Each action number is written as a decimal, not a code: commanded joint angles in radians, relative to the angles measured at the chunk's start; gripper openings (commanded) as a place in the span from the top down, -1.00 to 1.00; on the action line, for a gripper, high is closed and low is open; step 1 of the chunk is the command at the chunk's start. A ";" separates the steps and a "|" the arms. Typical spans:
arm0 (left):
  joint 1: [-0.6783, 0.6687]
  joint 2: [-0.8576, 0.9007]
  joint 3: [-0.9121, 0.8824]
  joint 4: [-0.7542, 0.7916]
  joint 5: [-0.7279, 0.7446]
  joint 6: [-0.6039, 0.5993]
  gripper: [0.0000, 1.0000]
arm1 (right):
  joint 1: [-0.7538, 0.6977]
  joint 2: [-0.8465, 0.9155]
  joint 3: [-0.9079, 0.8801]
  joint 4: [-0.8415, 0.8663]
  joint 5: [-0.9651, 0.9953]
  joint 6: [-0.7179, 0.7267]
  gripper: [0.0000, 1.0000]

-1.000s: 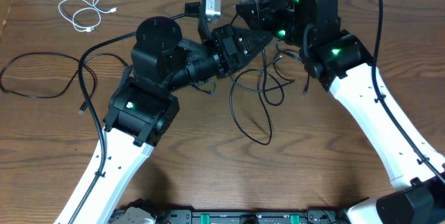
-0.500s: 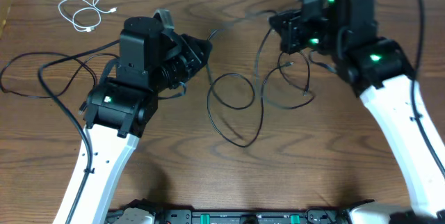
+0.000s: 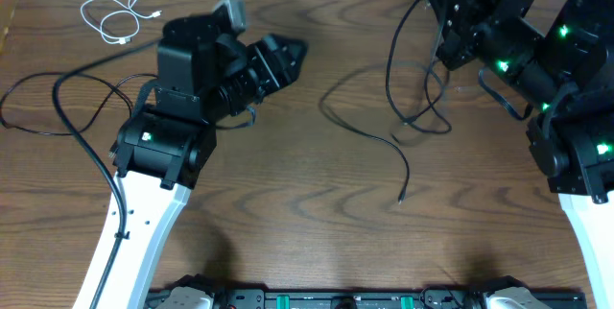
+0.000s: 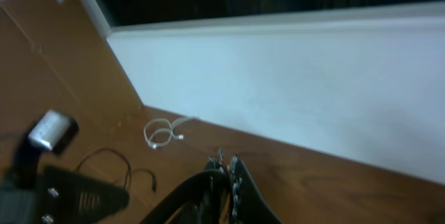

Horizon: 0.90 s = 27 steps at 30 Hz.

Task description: Untangle cables

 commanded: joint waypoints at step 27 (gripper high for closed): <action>-0.175 -0.010 0.051 0.026 0.130 0.548 -0.83 | 0.021 0.274 0.003 -0.073 0.050 0.294 0.98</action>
